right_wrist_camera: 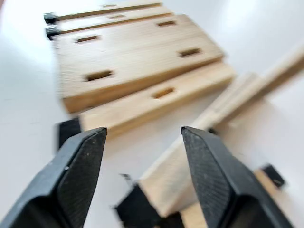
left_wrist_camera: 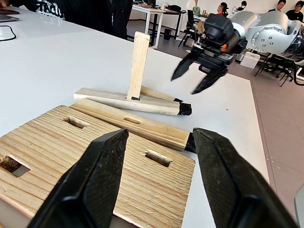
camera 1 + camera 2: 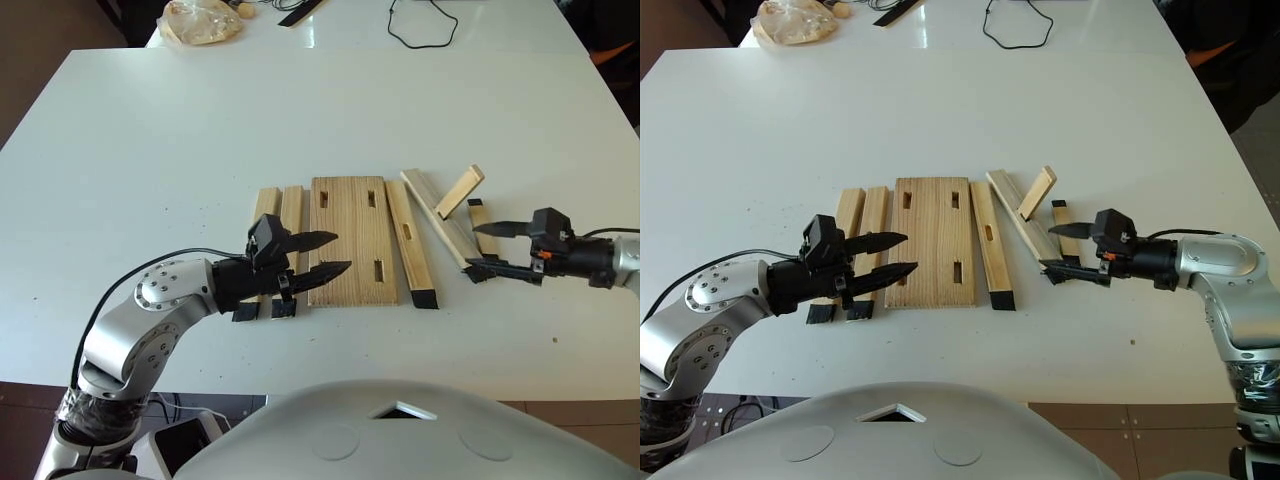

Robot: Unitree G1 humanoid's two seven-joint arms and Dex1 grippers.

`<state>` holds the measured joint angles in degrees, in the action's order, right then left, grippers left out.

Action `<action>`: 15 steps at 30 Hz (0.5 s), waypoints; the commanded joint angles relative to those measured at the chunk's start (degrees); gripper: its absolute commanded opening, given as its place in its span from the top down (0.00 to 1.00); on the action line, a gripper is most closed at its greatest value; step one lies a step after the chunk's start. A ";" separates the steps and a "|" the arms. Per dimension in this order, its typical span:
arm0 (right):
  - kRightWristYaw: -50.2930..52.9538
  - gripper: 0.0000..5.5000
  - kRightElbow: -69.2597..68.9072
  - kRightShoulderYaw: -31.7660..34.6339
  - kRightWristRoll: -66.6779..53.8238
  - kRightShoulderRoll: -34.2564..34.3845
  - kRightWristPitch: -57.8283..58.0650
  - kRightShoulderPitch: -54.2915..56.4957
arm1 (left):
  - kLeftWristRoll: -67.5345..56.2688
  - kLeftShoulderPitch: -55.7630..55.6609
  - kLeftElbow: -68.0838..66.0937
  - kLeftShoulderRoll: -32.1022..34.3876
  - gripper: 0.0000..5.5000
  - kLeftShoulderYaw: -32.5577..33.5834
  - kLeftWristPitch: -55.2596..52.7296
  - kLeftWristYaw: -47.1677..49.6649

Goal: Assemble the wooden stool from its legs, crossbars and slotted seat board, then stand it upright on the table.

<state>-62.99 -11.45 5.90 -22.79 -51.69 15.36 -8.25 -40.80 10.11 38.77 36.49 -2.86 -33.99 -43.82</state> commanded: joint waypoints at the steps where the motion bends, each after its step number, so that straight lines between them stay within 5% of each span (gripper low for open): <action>1: 8.61 0.33 -5.83 -2.26 2.46 4.28 5.09 -3.32 | 0.97 -0.30 0.62 0.53 0.54 -0.26 0.38 0.08; 15: 25.21 0.32 -5.15 -6.33 9.73 13.08 11.69 -3.42 | -0.28 -0.14 1.49 -0.03 0.54 -0.21 -0.14 0.37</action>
<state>-38.97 -17.42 0.91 -14.90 -39.17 26.98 -11.47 -40.91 10.10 39.79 36.16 -2.95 -33.82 -43.71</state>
